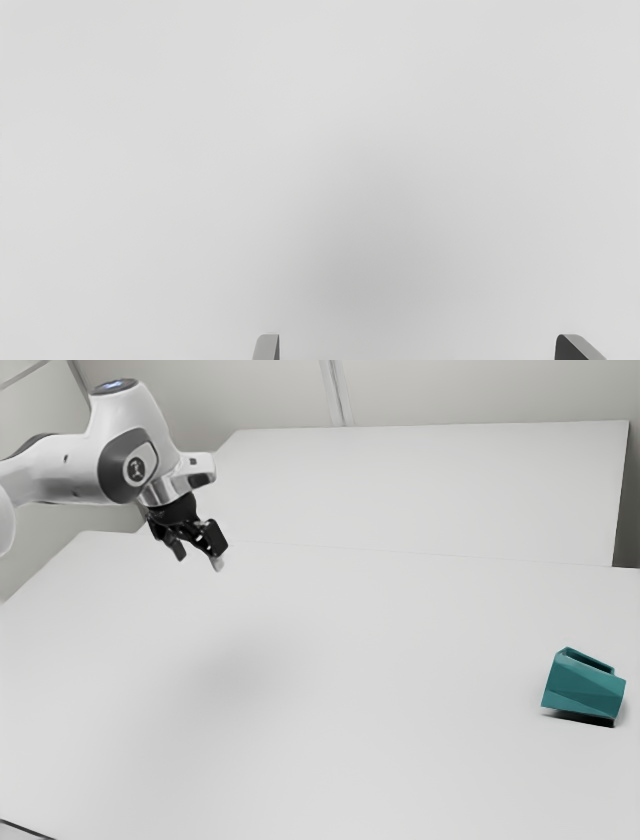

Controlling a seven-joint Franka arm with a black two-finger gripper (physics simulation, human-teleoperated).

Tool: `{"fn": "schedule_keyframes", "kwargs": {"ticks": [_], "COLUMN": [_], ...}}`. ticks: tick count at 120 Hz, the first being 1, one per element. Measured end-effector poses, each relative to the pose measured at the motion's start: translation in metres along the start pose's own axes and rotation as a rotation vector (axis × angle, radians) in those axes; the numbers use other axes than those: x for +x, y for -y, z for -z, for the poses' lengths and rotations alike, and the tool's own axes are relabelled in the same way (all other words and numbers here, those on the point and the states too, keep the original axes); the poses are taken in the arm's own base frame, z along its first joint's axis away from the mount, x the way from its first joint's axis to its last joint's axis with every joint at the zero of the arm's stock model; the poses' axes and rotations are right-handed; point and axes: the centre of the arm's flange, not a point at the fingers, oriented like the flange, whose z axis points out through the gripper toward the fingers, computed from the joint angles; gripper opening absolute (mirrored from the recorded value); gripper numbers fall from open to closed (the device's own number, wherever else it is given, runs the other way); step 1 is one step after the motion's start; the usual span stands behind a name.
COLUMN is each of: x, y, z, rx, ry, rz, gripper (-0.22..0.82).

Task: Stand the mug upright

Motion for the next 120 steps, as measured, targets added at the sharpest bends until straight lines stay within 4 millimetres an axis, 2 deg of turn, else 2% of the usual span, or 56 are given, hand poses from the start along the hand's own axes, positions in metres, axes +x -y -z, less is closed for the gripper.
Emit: {"fn": "schedule_keyframes", "kwargs": {"ticks": [9,14,18,22,28,36,53,65,74,85,120], "x": [-0.014,-0.017,-0.018,-0.019,-0.019,-0.023,-0.033,-0.045,-0.051,-0.054,-0.058], "y": [0.003,-0.002,-0.017,-0.041,-0.075,-0.101,-0.155,-0.195,-0.218,-0.237,-0.272], "z": [0.021,0.037,0.046,0.055,0.057,0.038,-0.042,-0.08,-0.096,-0.11,-0.148], "rx": [0.001,0.002,-0.001,-0.008,-0.04,-0.109,-0.25,-0.311,-0.341,-0.368,-0.529], "ry": [-0.034,-0.055,-0.066,-0.073,-0.068,-0.035,0.053,0.07,0.064,0.052,0.044], "rz": [0.0,-0.013,-0.039,-0.079,-0.126,-0.137,-0.129,-0.13,-0.125,-0.107,0.024], "gripper": [0.6,0.61,0.61,0.6,0.6,0.6,0.6,0.6,0.6,0.6,0.6]}}
